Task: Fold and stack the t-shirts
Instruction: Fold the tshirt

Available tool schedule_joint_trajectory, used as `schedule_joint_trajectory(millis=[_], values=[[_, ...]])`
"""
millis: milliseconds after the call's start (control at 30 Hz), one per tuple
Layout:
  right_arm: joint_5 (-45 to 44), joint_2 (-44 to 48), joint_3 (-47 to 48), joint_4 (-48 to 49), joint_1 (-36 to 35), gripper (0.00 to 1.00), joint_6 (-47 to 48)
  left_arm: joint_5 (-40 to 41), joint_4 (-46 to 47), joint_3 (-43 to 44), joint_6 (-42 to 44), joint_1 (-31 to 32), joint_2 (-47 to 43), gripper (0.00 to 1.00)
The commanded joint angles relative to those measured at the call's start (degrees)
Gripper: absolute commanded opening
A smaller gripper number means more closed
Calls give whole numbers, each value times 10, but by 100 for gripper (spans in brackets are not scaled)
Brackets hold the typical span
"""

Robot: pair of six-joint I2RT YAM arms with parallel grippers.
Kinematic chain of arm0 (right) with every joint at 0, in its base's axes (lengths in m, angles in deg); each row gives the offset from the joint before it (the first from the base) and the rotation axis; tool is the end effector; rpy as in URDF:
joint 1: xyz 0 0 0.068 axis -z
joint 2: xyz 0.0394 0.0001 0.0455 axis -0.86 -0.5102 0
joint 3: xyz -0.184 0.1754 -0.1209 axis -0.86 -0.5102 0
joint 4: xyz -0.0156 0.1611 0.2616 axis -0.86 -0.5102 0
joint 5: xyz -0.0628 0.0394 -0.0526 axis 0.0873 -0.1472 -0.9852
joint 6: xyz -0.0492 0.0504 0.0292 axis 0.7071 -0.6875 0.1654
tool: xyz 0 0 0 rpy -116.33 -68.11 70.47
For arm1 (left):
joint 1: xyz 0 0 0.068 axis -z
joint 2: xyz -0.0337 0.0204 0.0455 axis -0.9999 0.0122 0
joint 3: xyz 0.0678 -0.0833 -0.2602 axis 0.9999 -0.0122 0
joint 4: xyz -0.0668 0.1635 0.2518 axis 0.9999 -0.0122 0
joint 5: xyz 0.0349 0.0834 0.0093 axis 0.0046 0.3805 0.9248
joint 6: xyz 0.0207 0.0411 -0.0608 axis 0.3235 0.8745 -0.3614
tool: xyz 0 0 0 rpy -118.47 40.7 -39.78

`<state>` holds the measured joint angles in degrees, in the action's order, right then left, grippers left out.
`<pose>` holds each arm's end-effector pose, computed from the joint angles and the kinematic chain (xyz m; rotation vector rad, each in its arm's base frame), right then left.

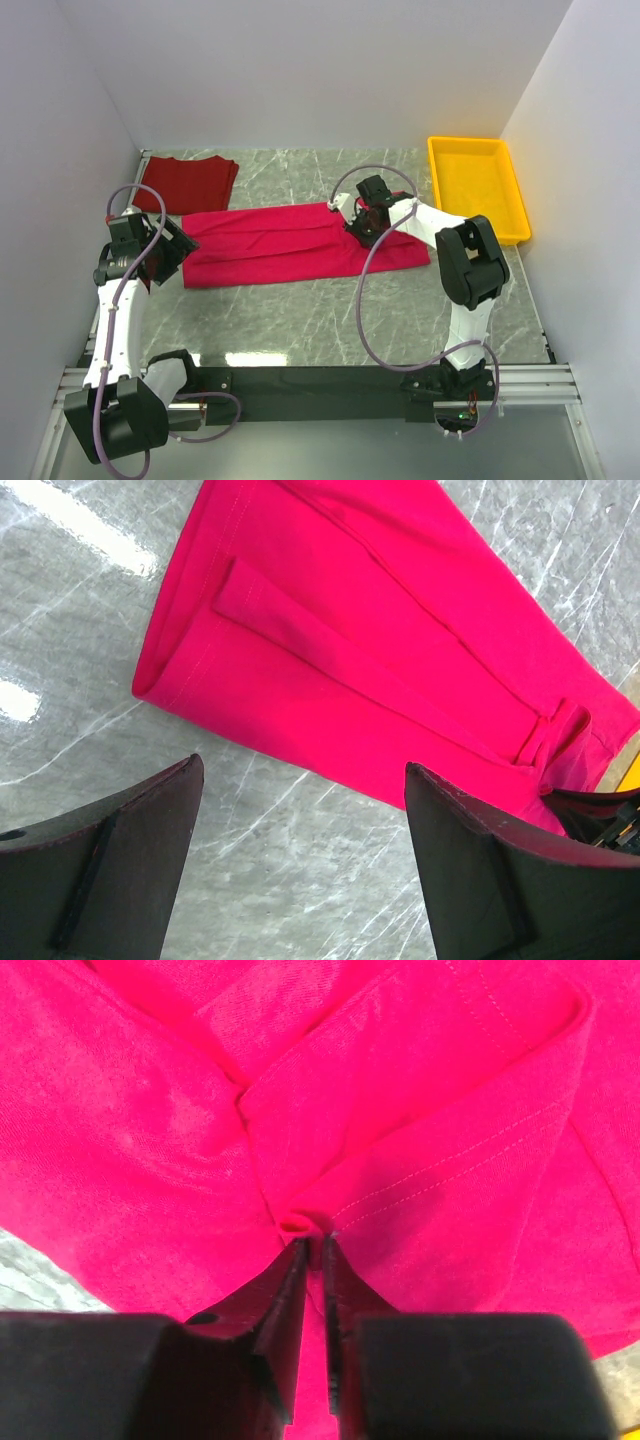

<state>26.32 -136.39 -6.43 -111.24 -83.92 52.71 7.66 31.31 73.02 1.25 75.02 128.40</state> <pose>0.4024 0.1984 0.1264 -1.3882 2.2794 0.2074 0.2565 0.0531 0.2493 -0.9595 2.2022 -0.4070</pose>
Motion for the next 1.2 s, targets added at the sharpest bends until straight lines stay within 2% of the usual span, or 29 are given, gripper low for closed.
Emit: schedule_joint_trajectory(millis=[0, 67, 100, 400, 600, 767, 867, 900, 967, 1167], values=[[-2, 8, 20, 17, -4, 16, -4, -7, 15, -1, 11, -3, -14, 86], [-3, 14, 18, 18, -4, 10, -2, -7, 15, -1, 10, -2, -14, 86], [-6, 23, 16, 20, -3, 1, -3, -6, 15, -1, 10, -3, -14, 86], [-23, 53, 39, 33, 35, 0, -10, -9, 17, 2, 13, -3, -10, 86], [-92, 24, 76, 62, 67, 0, -37, -9, 18, 1, 14, -3, -9, 86], [-178, 3, 91, 127, 74, 0, -54, -11, 18, -1, 14, -2, -9, 86], [-213, -5, 109, 147, 79, 16, -66, -9, 16, 2, 14, -3, -9, 86], [-219, -5, 110, 149, 78, 44, -71, -9, 15, 3, 14, -2, -9, 86], [-205, 3, 110, 144, 79, 59, -72, -9, 14, 4, 15, -3, -10, 86], [-173, 44, 82, 135, 87, 60, -88, -8, 19, -1, 20, -3, -6, 86]])
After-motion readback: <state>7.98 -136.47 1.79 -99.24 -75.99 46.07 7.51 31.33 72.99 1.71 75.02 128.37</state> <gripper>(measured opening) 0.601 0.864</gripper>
